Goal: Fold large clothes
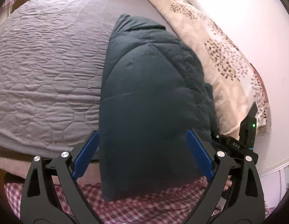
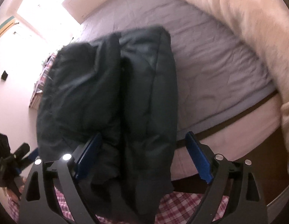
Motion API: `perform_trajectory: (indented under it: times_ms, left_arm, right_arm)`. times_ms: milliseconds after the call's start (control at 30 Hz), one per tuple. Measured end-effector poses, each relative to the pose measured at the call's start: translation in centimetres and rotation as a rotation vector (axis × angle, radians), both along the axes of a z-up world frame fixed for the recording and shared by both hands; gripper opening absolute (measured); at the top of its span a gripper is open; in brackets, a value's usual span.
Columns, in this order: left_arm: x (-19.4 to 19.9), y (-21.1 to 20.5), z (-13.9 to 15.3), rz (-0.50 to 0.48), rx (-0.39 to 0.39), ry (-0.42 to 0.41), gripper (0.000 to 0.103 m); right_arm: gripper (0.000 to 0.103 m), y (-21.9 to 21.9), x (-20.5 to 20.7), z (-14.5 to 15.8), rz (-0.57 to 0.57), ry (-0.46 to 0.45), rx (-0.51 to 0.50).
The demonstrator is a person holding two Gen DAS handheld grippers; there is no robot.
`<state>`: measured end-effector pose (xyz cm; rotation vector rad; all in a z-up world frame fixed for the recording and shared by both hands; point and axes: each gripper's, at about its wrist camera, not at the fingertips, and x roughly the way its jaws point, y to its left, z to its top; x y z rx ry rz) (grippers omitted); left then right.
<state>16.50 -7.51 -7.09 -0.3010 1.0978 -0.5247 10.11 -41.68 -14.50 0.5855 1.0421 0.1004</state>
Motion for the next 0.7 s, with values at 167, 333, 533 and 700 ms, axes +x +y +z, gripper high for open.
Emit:
perform_trajectory:
  times_ms: [167, 333, 533, 700]
  left_arm:
    - [1.0, -0.3, -1.9, -0.006, -0.010, 0.031, 0.098]
    - [1.8, -0.1, -3.9, -0.024, -0.058, 0.075, 0.100]
    - [2.4, 0.1, -5.9, -0.040, -0.144, 0.160, 0.100]
    - [1.5, -0.5, -4.6, -0.078, -0.120, 0.072, 0.089]
  right_arm:
    - [0.086, -0.8, 0.7, -1.8, 0.022, 0.000, 0.138]
    - [0.086, -1.1, 1.3, -2.6, 0.054, -0.011, 0.161]
    - [0.072, -0.3, 1.1, -2.9, 0.079, -0.005, 0.187]
    - [0.046, 0.7, 1.7, -2.2, 0.101, -0.023, 0.230]
